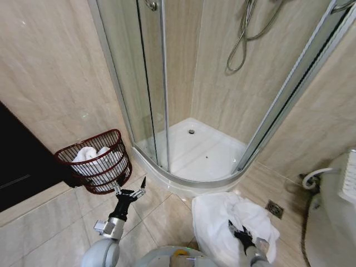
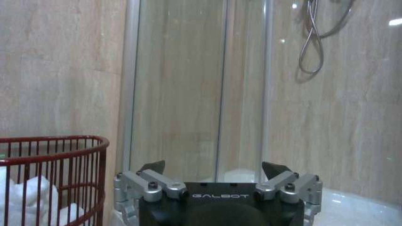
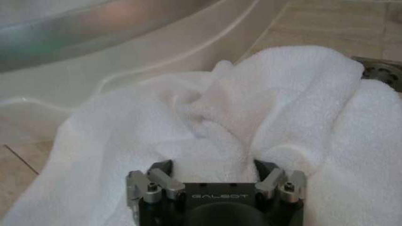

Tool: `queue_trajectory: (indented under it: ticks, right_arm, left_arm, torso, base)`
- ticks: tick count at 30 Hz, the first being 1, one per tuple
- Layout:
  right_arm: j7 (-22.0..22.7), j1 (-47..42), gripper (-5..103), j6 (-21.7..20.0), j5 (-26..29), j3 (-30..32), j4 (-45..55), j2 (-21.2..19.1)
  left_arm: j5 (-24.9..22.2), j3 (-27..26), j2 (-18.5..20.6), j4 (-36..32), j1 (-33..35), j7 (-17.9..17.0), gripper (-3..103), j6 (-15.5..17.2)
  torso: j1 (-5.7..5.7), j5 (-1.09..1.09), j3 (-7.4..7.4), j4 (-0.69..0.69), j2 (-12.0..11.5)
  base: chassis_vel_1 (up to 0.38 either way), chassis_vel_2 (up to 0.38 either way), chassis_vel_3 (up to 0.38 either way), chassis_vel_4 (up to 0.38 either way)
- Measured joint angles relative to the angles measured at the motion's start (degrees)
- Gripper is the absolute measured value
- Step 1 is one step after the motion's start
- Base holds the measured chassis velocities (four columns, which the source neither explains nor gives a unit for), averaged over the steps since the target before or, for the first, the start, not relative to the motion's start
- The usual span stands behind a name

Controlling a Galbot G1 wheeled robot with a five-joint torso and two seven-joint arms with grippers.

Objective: Discard the used towel into the hamper.

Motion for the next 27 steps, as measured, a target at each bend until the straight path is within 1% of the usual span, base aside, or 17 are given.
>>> queue_trajectory:
  ticks: [2, 4, 6, 11, 13, 19, 21, 22, 23, 25, 26, 27]
  right_arm:
    - [0.0, 0.0, 87, 0.0, 0.0, 0.0, 0.0, 0.0]
    - [2.23, -0.29, 99, -1.72, -1.51, 0.01, 0.6, 0.36]
    - [2.77, -0.39, 100, -2.66, -2.31, 0.06, 0.96, 0.38]
    - [3.1, 0.6, 100, -3.28, -3.36, 0.35, 0.17, 0.64]
    - [2.77, 1.1, 100, -3.31, -3.19, 0.45, -0.38, 0.61]
    - [-1.26, 3.5, 100, -3.38, -1.35, 1.67, -3.47, 0.87]
    - [-1.64, 3.77, 100, -3.22, -1.35, 1.79, -3.97, 0.97]
    - [-1.78, 4.01, 102, -2.83, -1.3, 1.79, -4.41, 0.97]
    - [-1.78, 4.17, 102, -2.63, -1.27, 1.79, -4.64, 0.97]
    - [-1.77, 4.58, 92, -2.41, -1.25, 1.84, -5.12, 0.96]
    - [-1.77, 4.58, 92, -2.41, -1.25, 1.84, -5.12, 0.96]
    - [-1.77, 4.77, 87, -2.31, -1.25, 1.87, -5.41, 0.9]
  left_arm:
    - [0.0, 0.0, 0.0, 0.0, 0.0, 0.0, 100, 0.0]
    - [-0.34, -0.02, 0.2, 0.34, -0.2, 0.12, 100, -0.14]
    - [-0.49, -0.09, 0.31, 0.56, -0.23, 0.12, 100, -0.25]
    - [-0.82, -0.23, 0.47, 0.9, -0.23, 0.14, 100, -0.62]
    - [-0.88, -0.25, 0.49, 0.97, -0.24, 0.18, 100, -0.67]
    - [-0.9, -0.27, 0.46, 1.1, -0.36, 0.3, 100, -0.81]
    - [-0.9, -0.27, 0.43, 1.1, -0.38, 0.33, 100, -0.82]
    - [-0.89, -0.27, 0.4, 1.09, -0.41, 0.36, 100, -0.83]
    - [-0.87, -0.27, 0.38, 1.1, -0.43, 0.38, 100, -0.84]
    - [-0.82, -0.27, 0.3, 1.1, -0.46, 0.4, 100, -0.84]
    - [-0.82, -0.27, 0.3, 1.1, -0.46, 0.4, 100, -0.84]
    - [-0.75, -0.26, 0.23, 1.09, -0.48, 0.45, 100, -0.84]
  torso:
    - [0.0, 0.0, 0.0, 0.0, 0.0]
    - [0.0, 0.0, 0.0, 0.0, 0.0]
    - [0.0, 0.0, 0.0, 0.0, 0.0]
    - [0.0, 0.0, 0.0, 0.0, 0.0]
    - [0.0, 0.01, 0.0, 0.0, 0.0]
    - [0.0, 0.0, 0.0, -0.01, 0.0]
    - [0.0, 0.0, 0.0, 0.0, 0.0]
    - [0.0, 0.0, 0.0, -0.01, 0.0]
    - [0.0, -0.01, 0.0, -0.01, 0.0]
    - [0.0, 0.0, 0.0, -0.01, 0.0]
    - [0.0, 0.0, 0.0, -0.01, 0.0]
    - [0.0, 0.0, 0.0, -0.01, 0.0]
  base:
    - [0.0, 0.0, 0.0, 0.0]
    - [0.0, 0.0, 0.0, 0.0]
    - [0.0, 0.0, 0.0, 0.0]
    - [0.0, 0.0, 0.0, 0.0]
    - [0.0, 0.0, 0.0, 0.0]
    - [0.0, 0.0, 0.0, 0.0]
    - [0.0, 0.0, 0.0, 0.0]
    - [0.0, 0.0, 0.0, 0.0]
    - [0.0, 0.0, 0.0, 0.0]
    - [0.0, 0.0, 0.0, 0.0]
    - [0.0, 0.0, 0.0, 0.0]
    - [0.0, 0.0, 0.0, 0.0]
